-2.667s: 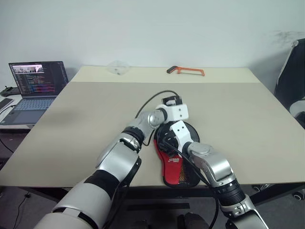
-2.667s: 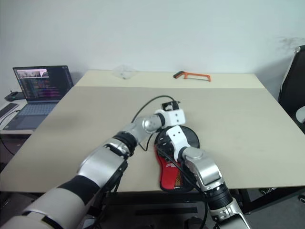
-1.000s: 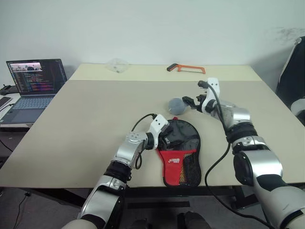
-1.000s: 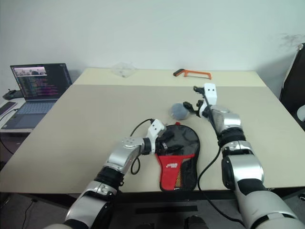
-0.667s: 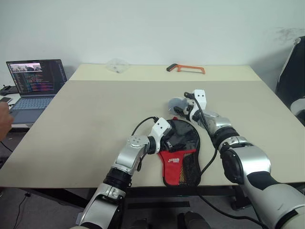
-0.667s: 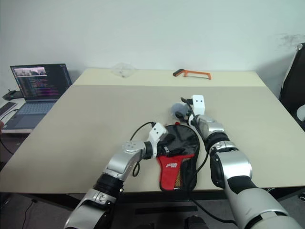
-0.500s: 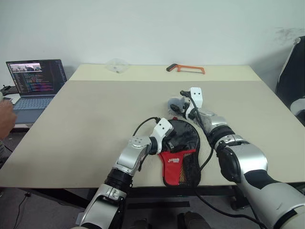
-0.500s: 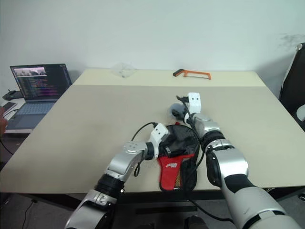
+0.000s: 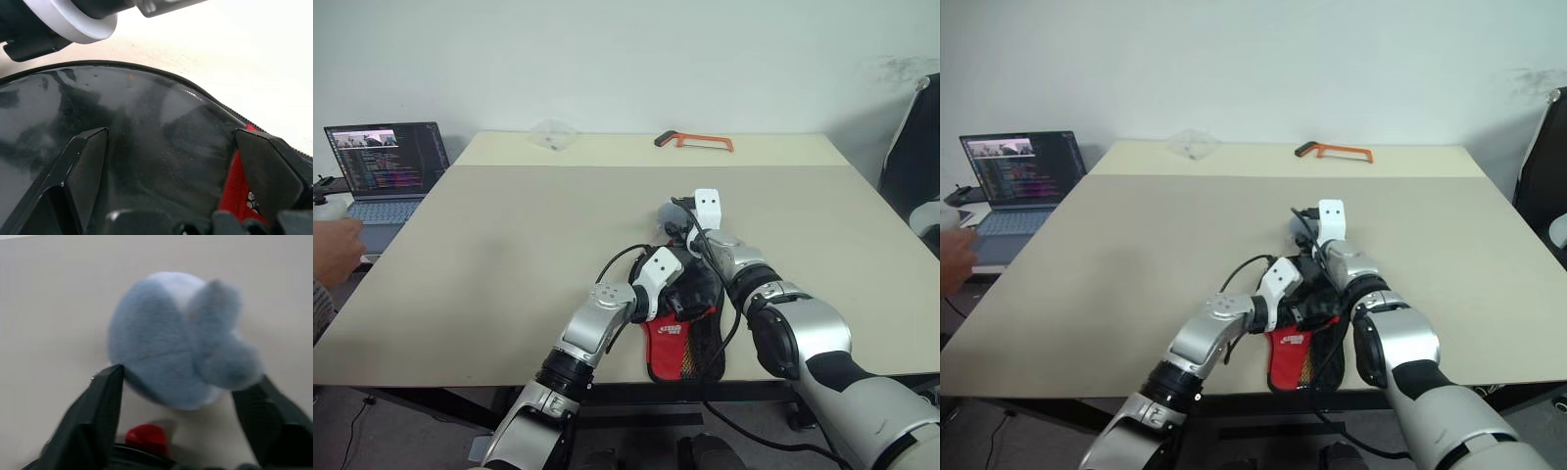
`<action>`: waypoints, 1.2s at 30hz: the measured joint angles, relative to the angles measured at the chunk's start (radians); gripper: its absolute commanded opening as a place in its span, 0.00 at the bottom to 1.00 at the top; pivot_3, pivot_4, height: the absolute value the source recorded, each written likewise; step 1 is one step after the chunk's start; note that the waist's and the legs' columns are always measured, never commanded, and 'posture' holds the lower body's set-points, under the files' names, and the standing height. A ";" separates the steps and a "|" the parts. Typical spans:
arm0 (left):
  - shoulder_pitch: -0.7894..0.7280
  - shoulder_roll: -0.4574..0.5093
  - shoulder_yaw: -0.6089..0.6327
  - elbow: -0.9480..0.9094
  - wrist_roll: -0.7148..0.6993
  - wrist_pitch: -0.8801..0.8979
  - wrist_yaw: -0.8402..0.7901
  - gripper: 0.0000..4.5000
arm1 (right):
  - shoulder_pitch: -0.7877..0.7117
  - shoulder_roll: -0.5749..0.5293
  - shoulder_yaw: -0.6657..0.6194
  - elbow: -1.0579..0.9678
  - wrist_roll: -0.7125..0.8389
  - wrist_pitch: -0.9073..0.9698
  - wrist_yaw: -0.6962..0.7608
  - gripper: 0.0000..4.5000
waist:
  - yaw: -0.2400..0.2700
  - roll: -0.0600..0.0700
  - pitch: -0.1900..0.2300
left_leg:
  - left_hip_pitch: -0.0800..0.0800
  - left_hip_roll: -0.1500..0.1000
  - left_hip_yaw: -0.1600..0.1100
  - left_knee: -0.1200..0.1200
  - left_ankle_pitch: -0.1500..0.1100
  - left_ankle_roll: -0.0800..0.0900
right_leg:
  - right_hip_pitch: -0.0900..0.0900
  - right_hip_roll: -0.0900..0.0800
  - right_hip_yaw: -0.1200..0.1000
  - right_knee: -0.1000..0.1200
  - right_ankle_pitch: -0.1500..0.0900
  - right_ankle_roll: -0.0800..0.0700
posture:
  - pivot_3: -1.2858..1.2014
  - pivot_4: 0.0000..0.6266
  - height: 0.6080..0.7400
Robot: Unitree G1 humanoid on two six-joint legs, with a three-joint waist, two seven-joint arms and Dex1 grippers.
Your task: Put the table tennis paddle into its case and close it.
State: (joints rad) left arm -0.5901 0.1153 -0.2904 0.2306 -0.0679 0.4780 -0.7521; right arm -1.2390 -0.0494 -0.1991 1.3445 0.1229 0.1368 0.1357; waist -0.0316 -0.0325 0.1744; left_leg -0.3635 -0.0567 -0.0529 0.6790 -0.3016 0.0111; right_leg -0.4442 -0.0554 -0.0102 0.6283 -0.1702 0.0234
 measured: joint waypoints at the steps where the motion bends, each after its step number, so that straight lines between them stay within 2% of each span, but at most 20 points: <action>1: 0.002 -0.002 -0.005 -0.006 0.000 0.003 0.002 1.00 | 0.001 0.005 -0.007 0.000 0.000 -0.002 -0.009 0.47 | 0.000 0.000 0.000 | 0.000 0.000 0.000 0.000 0.000 0.000 | 0.000 0.000 0.000 0.000 0.000 0.000 | 0.52 0.24 1.00; 5: 0.011 -0.004 -0.026 -0.030 0.000 0.020 0.003 1.00 | 0.001 0.024 -0.016 0.000 -0.003 -0.015 -0.015 0.17 | 0.000 0.000 0.000 | 0.000 0.000 0.000 0.000 0.000 0.000 | 0.000 0.000 0.000 0.000 0.000 0.000 | 0.52 0.24 1.00; 8: 0.012 -0.002 -0.030 -0.031 0.000 0.023 0.005 1.00 | 0.001 0.026 -0.016 0.000 -0.008 -0.017 -0.014 0.00 | 0.000 0.000 0.000 | 0.000 0.000 0.000 0.000 0.000 0.000 | 0.000 0.000 0.000 0.000 0.000 0.000 | 0.52 0.24 1.00; 22: 0.026 0.000 -0.033 -0.041 0.000 0.027 0.024 1.00 | 0.001 -0.031 0.008 0.000 -0.065 -0.022 0.032 0.00 | 0.000 0.000 0.000 | 0.001 0.000 0.000 0.000 0.000 0.000 | 0.001 0.000 0.000 0.000 0.000 0.000 | 0.52 0.24 1.00; 36: 0.040 -0.003 0.005 0.040 -0.043 -0.065 0.019 1.00 | 0.018 -0.111 0.023 0.003 -0.106 -0.040 -0.008 0.00 | 0.000 0.003 -0.002 | 0.007 0.000 0.001 0.000 0.000 0.001 | 0.007 0.001 0.000 0.000 -0.001 0.000 | 0.52 0.24 1.00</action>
State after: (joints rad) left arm -0.5499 0.1122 -0.2857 0.2709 -0.1104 0.4128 -0.7329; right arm -1.2206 -0.1608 -0.1763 1.3477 0.0173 0.0967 0.1281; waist -0.0319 -0.0299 0.1728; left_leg -0.3568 -0.0565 -0.0524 0.6792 -0.3014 0.0117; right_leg -0.4373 -0.0548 -0.0104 0.6280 -0.1708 0.0230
